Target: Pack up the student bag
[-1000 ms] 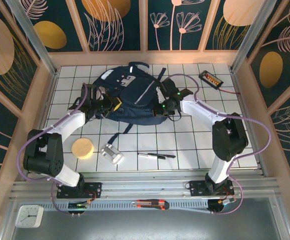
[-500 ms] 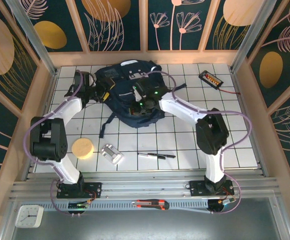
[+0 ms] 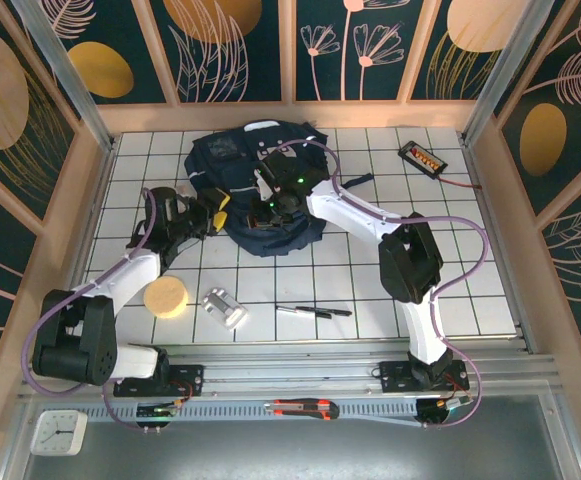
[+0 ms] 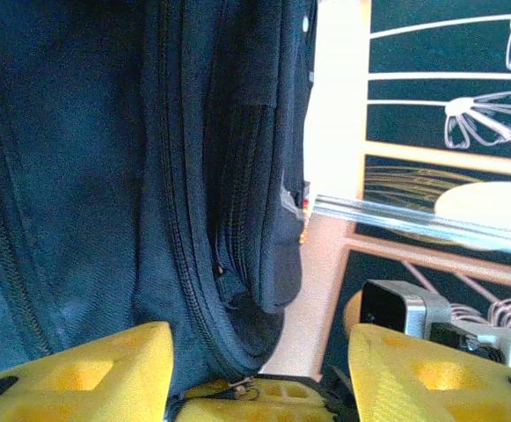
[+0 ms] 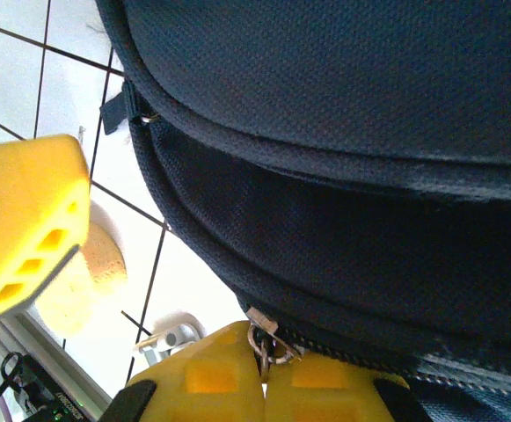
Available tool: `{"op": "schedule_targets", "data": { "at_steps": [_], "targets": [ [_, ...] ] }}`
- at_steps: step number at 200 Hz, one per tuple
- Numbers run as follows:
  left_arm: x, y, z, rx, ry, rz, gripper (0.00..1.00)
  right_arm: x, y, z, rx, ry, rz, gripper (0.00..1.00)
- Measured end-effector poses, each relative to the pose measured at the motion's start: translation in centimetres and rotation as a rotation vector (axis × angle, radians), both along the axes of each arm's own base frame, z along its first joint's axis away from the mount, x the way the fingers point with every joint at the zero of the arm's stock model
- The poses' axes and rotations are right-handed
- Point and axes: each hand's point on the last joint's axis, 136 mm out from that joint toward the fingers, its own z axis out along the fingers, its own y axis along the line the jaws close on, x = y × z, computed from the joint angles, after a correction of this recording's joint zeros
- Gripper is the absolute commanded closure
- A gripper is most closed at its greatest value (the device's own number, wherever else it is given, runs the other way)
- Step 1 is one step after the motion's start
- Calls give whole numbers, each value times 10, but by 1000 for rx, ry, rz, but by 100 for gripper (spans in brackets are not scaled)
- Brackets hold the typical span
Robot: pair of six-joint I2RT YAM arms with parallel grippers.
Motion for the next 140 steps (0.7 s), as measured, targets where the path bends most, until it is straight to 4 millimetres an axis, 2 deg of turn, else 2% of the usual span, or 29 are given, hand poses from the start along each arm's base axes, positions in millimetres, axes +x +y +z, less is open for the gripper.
{"op": "schedule_targets", "data": {
  "at_steps": [53,107,140],
  "targets": [
    [9,-23,-13,-63,31,-13,55,0,0,0,-1,0,0,100],
    [10,-25,-13,-65,36,-16,63,0,0,0,-1,0,0,100],
    [11,-27,-17,-57,42,-25,62,0,0,0,-1,-1,1,100]
  ]
}}
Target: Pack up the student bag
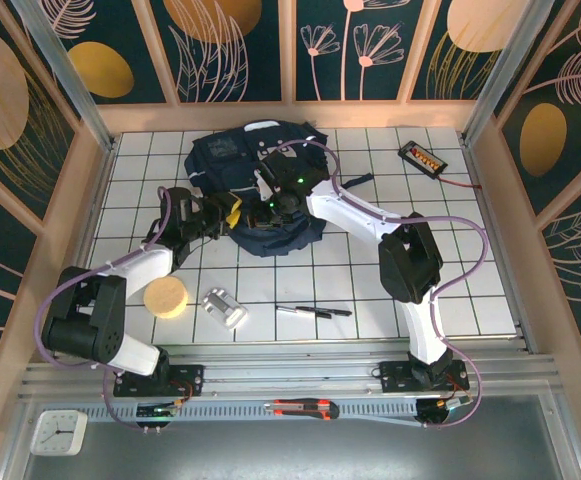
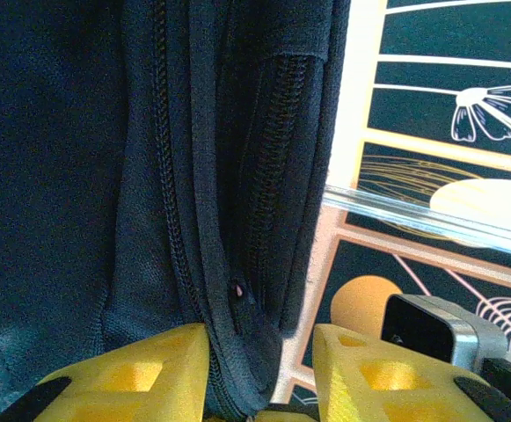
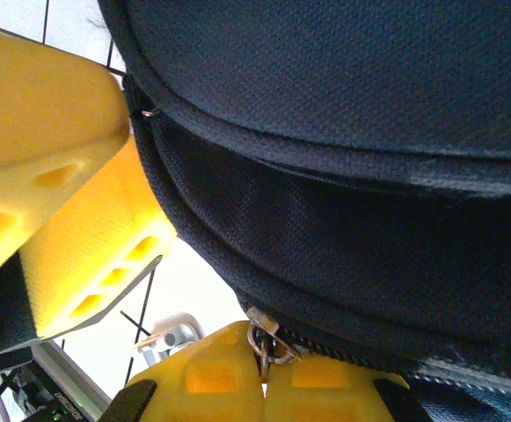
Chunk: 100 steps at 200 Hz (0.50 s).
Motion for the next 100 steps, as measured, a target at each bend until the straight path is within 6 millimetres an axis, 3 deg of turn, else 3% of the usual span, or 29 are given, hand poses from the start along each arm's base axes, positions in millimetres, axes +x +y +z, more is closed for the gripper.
{"op": "schedule_targets", "data": {
  "at_steps": [16,38,57,81,100],
  "targets": [
    [1,-2,-3,5,9,-10,54,0,0,0,-1,-2,2,100],
    [2,-7,-6,14,13,-27,53,0,0,0,-2,-3,3,100],
    [1,-9,-7,19,12,-35,66,0,0,0,-3,-5,4,100],
    [0,-10,-10,26,22,-39,100,0,0,0,-3,-6,5,100],
    [-1,-9,-12,28,28,-39,100,0,0,0,-5,-6,4,100]
  ]
}}
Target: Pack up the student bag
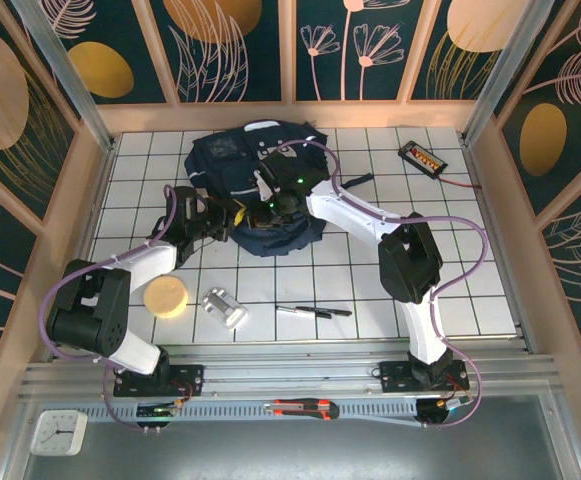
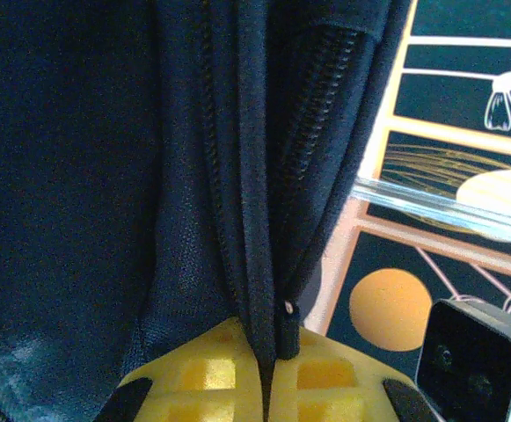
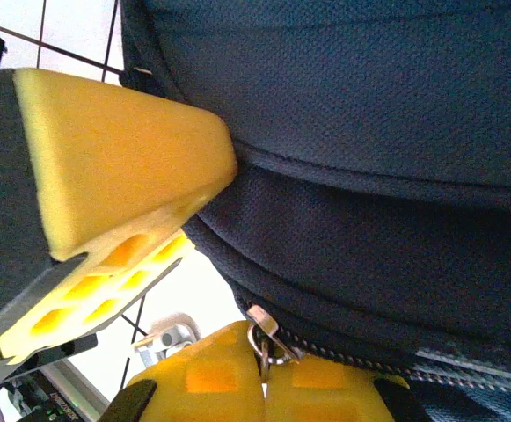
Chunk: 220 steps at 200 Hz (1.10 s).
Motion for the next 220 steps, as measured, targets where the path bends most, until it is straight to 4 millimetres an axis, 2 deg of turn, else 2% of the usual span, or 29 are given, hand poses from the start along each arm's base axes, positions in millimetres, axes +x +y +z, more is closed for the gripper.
{"op": "schedule_targets", "data": {
  "at_steps": [43,64,83,105,125,146,189,220],
  "targets": [
    [0,-1,-1,50,0,-23,100,-2,-8,-6,-41,1,-5,100],
    [-1,-2,-2,88,0,-50,100,-6,-23,-13,-64,3,-24,100],
    [-5,-4,-4,108,2,-81,100,-6,-47,-16,-72,6,-60,100],
    [-8,-4,-4,124,-4,-105,100,2,-85,-17,-80,8,-116,100],
    [-7,7,-4,140,-4,-93,100,13,-120,-16,-94,14,-176,100],
    [-6,18,-3,154,-4,-77,100,26,-143,-14,-100,6,-215,100],
    [-4,36,-4,174,-1,-50,100,37,-165,-16,-119,6,-245,100],
    [-3,40,-4,177,2,-42,100,33,-157,-14,-105,10,-224,100]
  ]
}}
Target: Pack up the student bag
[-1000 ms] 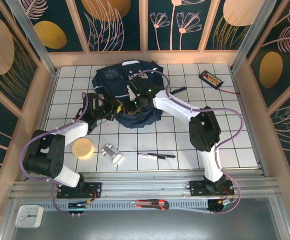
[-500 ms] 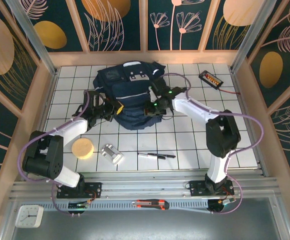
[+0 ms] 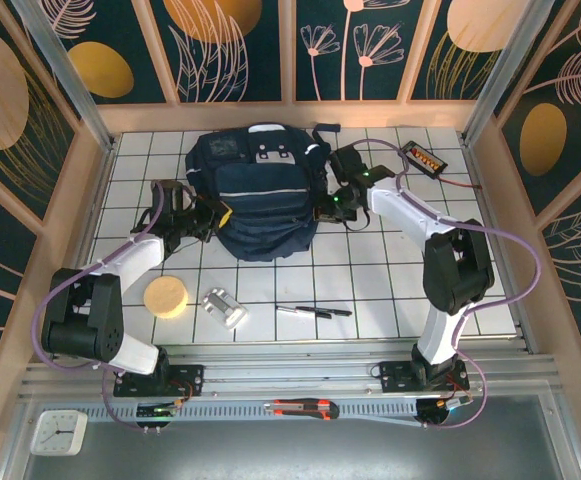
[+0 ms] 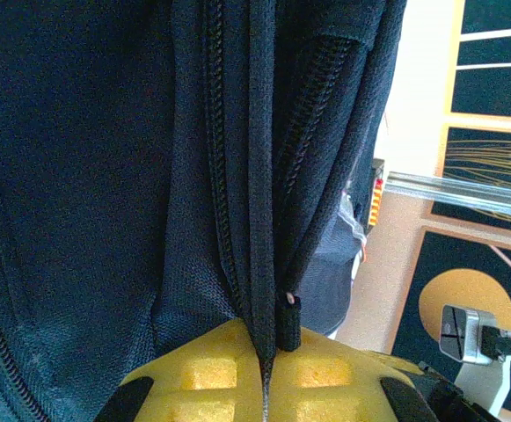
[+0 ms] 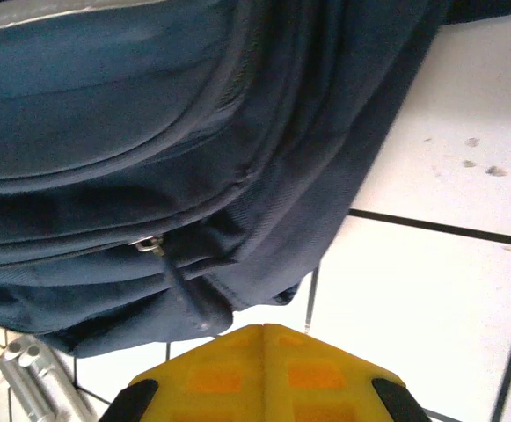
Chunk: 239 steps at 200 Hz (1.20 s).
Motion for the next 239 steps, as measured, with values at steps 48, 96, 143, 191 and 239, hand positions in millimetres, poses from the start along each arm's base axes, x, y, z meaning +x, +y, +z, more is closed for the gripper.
{"op": "schedule_targets", "data": {
  "at_steps": [48,96,143,191,239],
  "targets": [
    [0,0,0,0,0,0,100,-18,32,5,50,-16,116,49],
    [0,0,0,0,0,0,100,-21,36,1,46,-22,154,48],
    [0,0,0,0,1,0,100,-21,39,-10,45,1,160,56],
    [0,0,0,0,0,0,100,-19,44,-10,59,-9,165,67],
    [0,0,0,0,1,0,100,-15,44,-17,52,-6,154,74]
  ]
}}
